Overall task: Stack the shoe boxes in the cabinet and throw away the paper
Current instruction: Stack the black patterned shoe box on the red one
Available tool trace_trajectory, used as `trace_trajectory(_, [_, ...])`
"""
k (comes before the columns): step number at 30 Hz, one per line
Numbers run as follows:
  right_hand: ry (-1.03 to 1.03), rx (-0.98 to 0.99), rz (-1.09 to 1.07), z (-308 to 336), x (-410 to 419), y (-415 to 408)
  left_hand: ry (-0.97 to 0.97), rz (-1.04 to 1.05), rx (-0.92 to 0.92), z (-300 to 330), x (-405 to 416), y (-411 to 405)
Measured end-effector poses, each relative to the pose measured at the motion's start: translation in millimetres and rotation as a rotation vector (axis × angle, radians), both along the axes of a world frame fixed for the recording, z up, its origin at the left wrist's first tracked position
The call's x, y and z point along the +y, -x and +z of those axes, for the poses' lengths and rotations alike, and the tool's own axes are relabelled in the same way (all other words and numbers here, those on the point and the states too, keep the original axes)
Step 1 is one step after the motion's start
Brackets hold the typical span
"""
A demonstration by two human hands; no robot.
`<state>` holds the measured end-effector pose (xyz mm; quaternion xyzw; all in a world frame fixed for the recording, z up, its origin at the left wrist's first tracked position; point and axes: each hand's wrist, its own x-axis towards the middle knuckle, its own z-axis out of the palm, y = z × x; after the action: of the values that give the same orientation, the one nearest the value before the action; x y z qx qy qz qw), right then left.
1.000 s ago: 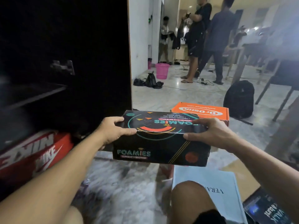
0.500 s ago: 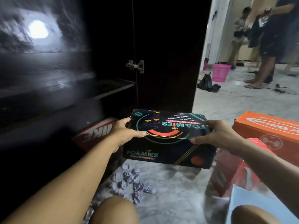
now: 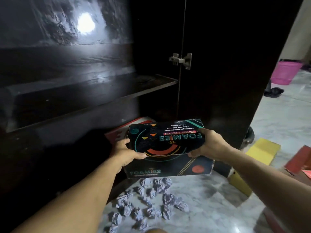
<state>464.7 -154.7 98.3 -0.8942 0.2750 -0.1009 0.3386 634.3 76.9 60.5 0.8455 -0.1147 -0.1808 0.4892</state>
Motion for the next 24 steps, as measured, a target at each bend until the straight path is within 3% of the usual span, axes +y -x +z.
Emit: trace_trajectory(24, [0.055, 0.096, 0.229, -70.1, -38.6, -226.1, -0.079, 0.247, -0.147, -52.6, -4.7, -145.2])
